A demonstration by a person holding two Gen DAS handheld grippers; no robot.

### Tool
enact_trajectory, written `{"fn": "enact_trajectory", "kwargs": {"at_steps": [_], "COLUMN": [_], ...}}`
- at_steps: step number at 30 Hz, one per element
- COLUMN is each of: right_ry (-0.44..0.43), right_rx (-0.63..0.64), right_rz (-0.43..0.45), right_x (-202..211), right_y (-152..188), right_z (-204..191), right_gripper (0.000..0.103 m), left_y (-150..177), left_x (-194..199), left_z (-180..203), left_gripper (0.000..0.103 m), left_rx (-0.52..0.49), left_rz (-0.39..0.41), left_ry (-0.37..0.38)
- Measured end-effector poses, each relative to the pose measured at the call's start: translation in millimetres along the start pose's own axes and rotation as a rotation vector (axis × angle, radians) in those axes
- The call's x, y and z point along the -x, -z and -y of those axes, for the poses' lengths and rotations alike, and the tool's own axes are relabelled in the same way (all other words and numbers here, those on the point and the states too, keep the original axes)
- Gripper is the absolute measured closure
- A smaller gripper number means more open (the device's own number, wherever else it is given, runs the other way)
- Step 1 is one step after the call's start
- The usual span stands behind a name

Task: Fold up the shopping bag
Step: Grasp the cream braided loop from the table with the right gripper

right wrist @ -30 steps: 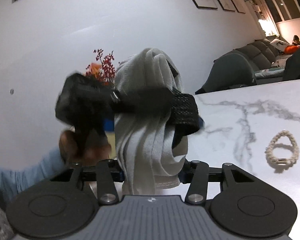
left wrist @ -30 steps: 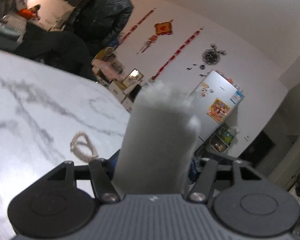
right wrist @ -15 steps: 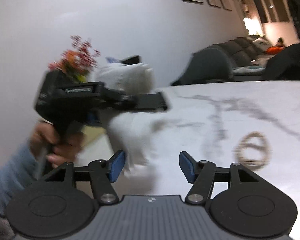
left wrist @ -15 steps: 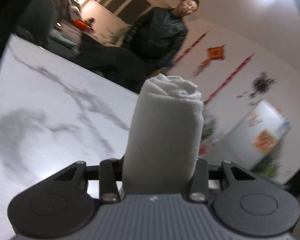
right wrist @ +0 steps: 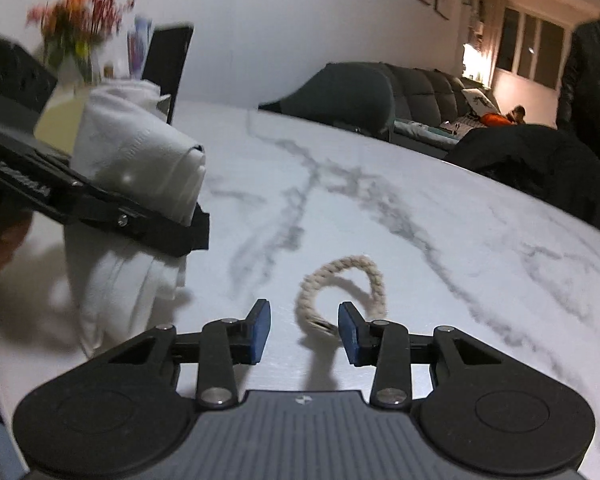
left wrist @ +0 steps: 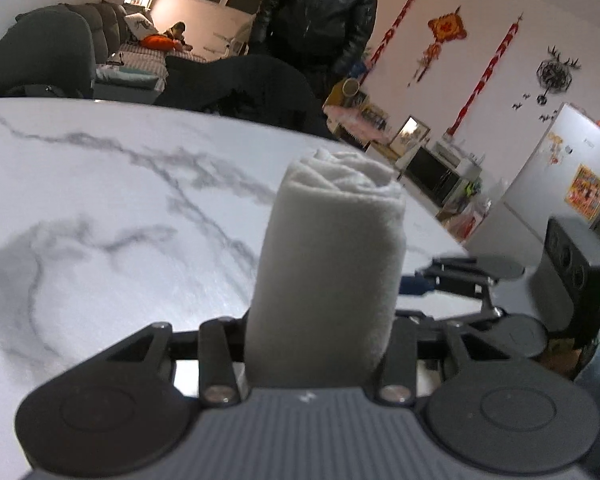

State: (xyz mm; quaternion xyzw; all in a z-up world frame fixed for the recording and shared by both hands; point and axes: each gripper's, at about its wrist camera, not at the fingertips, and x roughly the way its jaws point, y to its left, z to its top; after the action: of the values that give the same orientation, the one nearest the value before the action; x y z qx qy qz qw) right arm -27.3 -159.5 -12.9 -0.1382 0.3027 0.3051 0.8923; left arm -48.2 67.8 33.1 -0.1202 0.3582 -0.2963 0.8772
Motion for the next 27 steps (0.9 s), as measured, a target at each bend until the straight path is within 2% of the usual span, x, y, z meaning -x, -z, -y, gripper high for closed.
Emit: {"fn": "enact_trajectory", "kwargs": {"at_steps": [3, 5, 6, 10, 13, 16, 19, 23, 27], "right_ry": [0.008, 0.006, -0.001, -0.013, -0.056, -0.118, -0.183, -0.267, -0.328], "right_rx": [0.017, 0.021, 0.025, 0.031, -0.061, -0.177, -0.25, -0.216, -0.148], "right_rz": [-0.01, -0.016, -0.014, -0.015, -0.008, 0.051, 0.128, 0.195, 0.152], "right_x": [-8.0, -11.1, -11.4, -9.4, -6.6, 11.9, 40.2, 72.5, 73.9], "right_y": [1.0, 1.7, 2.6, 3.3, 1.8, -5.1, -19.0, -47.8, -69.1], "right_z": [5.0, 7.7, 8.0, 7.4, 19.2, 36.2, 46.6, 34.4, 6.5], "right_gripper": [0.075, 0.089, 0.091, 0.094, 0.094, 0.094, 0.094, 0.094, 0.094], "left_y": [1.8, 1.9, 1.9, 1.6, 1.6, 2.2, 1.5, 2.3, 6.7], "left_x": [-7.4, -10.2, -12.2, -22.3, -35.0, -44.7, -52.1, -65.9, -79.5], "left_z": [5.6, 8.3, 8.5, 8.3, 3.9, -7.8, -21.8, -30.8, -34.9], "left_gripper": [0.063, 0.063, 0.063, 0.063, 0.063, 0.064, 0.064, 0.064, 0.064], "left_rx": [-0.011, -0.005, 0.003, 0.032, 0.059, 0.113, 0.221, 0.324, 0.402], "left_rz": [0.018, 0.027, 0.028, 0.024, 0.009, -0.002, -0.014, -0.024, -0.017], "left_ry": [-0.01, -0.013, -0.01, 0.004, 0.032, 0.078, 0.148, 0.199, 0.228]}}
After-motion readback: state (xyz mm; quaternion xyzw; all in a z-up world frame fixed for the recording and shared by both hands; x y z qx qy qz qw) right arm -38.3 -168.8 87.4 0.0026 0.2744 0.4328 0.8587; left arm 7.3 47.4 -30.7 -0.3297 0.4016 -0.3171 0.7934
